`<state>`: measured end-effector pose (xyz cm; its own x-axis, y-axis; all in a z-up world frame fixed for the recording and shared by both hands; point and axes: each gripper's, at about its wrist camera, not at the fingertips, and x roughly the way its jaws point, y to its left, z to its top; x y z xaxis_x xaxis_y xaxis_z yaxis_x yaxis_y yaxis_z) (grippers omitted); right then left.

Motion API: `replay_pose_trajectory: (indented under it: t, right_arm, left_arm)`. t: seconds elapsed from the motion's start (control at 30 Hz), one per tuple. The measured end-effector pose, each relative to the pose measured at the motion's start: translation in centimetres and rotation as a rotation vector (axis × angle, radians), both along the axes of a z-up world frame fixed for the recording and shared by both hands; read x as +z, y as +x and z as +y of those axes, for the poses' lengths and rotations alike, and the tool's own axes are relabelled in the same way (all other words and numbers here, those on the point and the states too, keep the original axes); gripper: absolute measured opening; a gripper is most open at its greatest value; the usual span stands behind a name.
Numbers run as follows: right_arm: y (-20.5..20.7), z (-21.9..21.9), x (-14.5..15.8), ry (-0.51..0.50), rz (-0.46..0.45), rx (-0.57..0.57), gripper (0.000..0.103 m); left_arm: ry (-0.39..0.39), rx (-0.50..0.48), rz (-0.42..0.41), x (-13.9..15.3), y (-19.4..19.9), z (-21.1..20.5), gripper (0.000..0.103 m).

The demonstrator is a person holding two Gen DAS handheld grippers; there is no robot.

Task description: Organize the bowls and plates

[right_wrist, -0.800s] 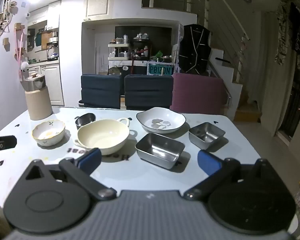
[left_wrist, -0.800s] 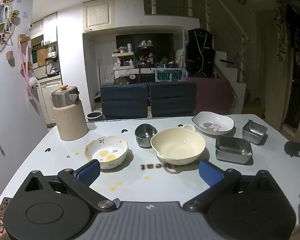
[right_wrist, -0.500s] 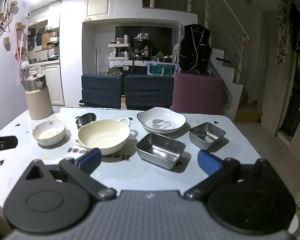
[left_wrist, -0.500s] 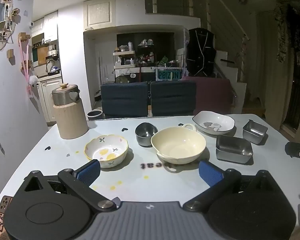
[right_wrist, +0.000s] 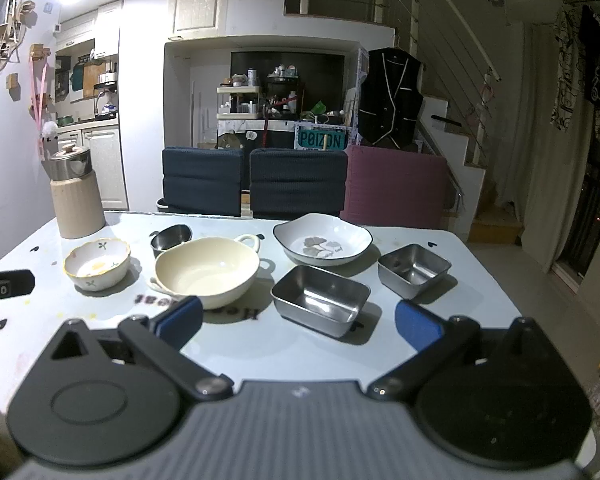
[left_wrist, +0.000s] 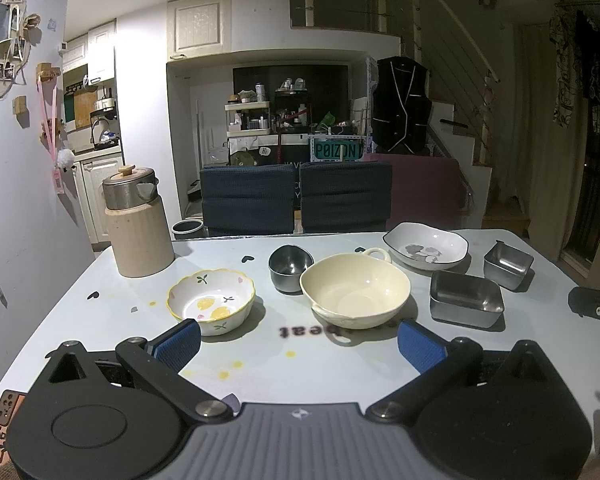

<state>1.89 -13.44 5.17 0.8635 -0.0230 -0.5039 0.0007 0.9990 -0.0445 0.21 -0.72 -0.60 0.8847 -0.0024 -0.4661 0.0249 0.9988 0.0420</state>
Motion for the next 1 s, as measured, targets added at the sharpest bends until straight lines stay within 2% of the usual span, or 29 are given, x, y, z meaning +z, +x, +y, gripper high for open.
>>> replay_pose_trajectory:
  t: [1.0]
  right_arm:
    - [0.03, -0.06, -0.22, -0.001, 0.006, -0.002, 0.103]
  left_arm:
    - [-0.009, -0.005, 0.002, 0.09, 0.03, 0.02, 0.103]
